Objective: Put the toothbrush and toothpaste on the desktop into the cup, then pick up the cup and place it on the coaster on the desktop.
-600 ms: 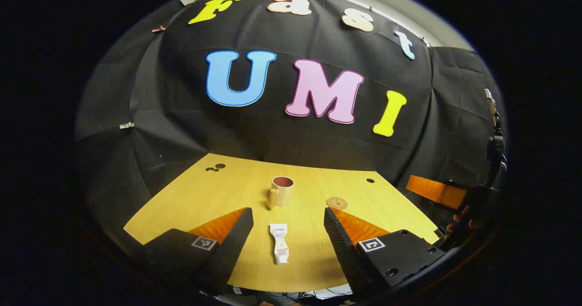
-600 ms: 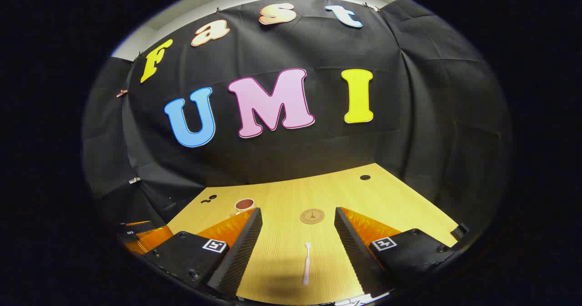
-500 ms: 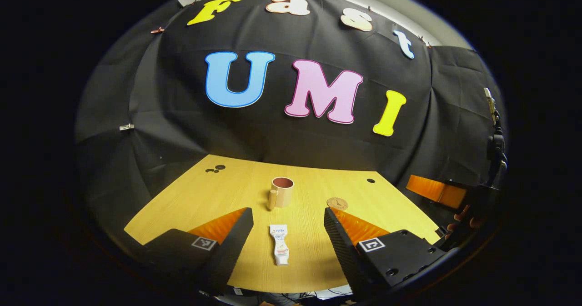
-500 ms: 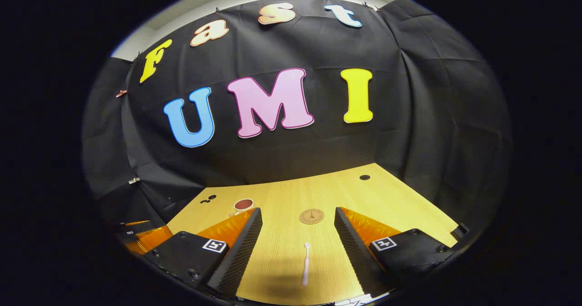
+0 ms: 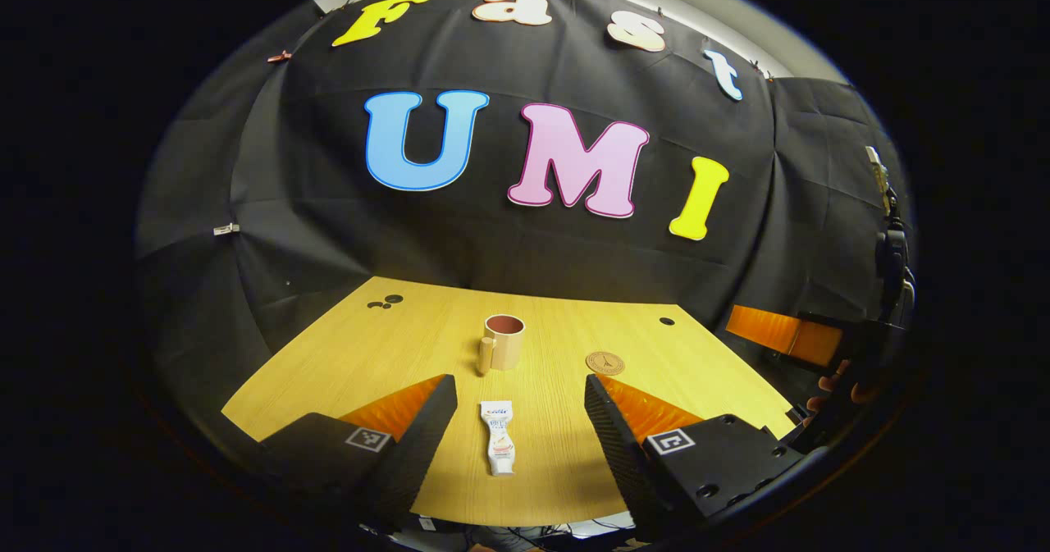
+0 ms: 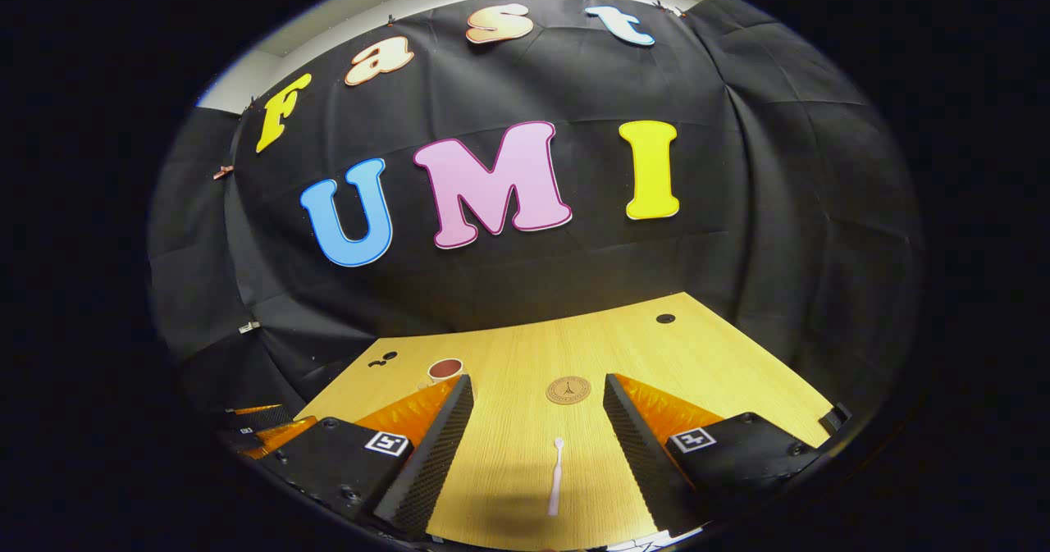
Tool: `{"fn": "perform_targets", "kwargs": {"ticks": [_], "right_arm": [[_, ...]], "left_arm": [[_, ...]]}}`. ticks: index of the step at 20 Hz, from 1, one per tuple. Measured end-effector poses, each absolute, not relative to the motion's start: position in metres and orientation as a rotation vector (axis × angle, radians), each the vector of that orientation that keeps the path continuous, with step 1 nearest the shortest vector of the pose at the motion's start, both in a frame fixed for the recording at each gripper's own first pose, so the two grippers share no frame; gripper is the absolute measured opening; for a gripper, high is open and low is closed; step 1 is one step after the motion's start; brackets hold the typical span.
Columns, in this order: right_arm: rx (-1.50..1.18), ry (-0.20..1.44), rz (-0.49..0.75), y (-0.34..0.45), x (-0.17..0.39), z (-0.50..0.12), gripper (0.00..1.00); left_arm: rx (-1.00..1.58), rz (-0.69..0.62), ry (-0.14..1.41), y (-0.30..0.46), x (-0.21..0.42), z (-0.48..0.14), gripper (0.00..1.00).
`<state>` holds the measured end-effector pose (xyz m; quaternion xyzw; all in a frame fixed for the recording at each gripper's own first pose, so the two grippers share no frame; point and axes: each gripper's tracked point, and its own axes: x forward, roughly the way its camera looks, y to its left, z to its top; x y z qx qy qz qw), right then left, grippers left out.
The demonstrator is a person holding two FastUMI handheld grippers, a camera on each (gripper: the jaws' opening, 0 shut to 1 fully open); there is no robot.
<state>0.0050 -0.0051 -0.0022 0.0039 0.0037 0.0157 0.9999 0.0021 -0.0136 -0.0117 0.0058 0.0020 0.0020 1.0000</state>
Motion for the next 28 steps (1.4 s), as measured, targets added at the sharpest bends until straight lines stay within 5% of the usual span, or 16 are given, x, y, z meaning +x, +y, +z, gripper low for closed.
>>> {"fn": "perform_targets", "kwargs": {"ticks": [17, 28], "right_arm": [[-0.039, 0.096, 0.086, -0.006, 0.036, -0.020, 0.98], [-0.037, 0.193, 0.145, -0.021, 0.094, -0.037, 0.98]], "left_arm": [[-0.037, 0.105, 0.111, 0.020, 0.046, -0.039, 0.97], [-0.066, 0.165, 0.324, 0.029, 0.118, -0.108, 0.98]]}}
